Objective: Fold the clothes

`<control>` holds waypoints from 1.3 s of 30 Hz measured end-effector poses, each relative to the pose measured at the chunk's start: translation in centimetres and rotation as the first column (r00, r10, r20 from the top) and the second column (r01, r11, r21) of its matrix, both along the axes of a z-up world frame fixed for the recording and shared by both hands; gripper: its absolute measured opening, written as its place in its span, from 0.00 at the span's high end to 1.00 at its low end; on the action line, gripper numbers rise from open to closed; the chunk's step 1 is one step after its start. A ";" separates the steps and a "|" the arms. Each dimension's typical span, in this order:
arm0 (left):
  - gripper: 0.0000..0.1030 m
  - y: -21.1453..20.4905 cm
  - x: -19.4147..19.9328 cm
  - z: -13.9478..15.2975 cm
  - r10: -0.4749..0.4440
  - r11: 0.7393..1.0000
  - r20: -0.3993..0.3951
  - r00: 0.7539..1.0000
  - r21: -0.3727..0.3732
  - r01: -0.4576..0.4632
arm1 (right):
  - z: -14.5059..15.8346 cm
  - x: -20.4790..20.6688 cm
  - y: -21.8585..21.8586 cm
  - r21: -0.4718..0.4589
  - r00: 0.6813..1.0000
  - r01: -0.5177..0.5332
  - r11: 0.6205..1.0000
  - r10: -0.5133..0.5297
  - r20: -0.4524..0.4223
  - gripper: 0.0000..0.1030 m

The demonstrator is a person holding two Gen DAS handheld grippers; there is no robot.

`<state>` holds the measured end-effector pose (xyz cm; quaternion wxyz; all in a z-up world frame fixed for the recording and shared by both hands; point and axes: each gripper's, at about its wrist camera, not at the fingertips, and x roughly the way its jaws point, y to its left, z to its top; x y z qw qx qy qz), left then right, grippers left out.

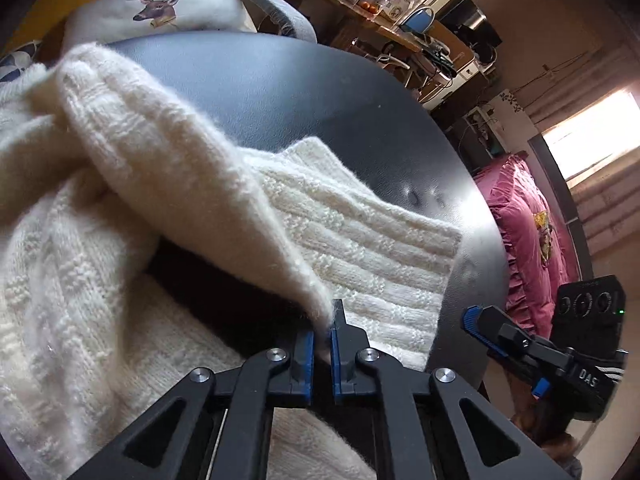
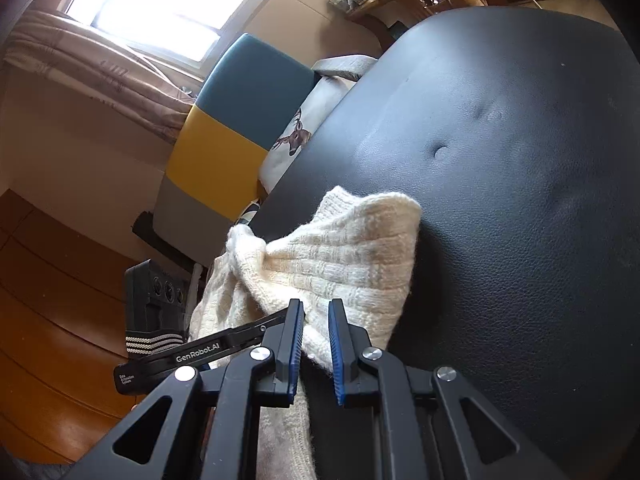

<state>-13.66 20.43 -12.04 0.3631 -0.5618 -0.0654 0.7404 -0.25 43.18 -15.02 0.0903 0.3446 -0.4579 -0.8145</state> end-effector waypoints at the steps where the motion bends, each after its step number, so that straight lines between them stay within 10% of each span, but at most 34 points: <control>1: 0.94 -0.1 -0.1 0.7 0.003 1.000 -0.004 1.000 0.022 -0.003 | -0.4 0.3 0.4 -0.037 1.000 0.013 0.999 -0.013 0.007 0.85; 6: 0.94 -0.8 -1.4 6.6 0.017 0.990 -0.046 0.999 0.143 -0.011 | -1.2 2.4 1.6 -0.082 0.995 0.087 0.993 -0.083 0.049 0.71; 20: 0.94 -0.5 -5.5 16.2 0.103 0.974 -0.121 0.987 0.212 -0.076 | 1.9 -0.1 -9.5 0.403 1.000 0.002 0.915 -0.012 0.021 0.58; 31: 0.94 -3.2 -5.6 16.7 0.134 0.963 -0.063 0.989 0.244 -0.115 | 5.2 -7.1 -13.9 0.145 0.962 -0.043 0.989 0.080 -0.260 0.58; 39: 0.94 -5.2 -5.6 17.5 0.155 0.958 -0.064 0.986 0.255 -0.134 | 2.5 -12.2 -14.0 0.016 0.940 0.143 0.990 -0.131 -0.314 0.58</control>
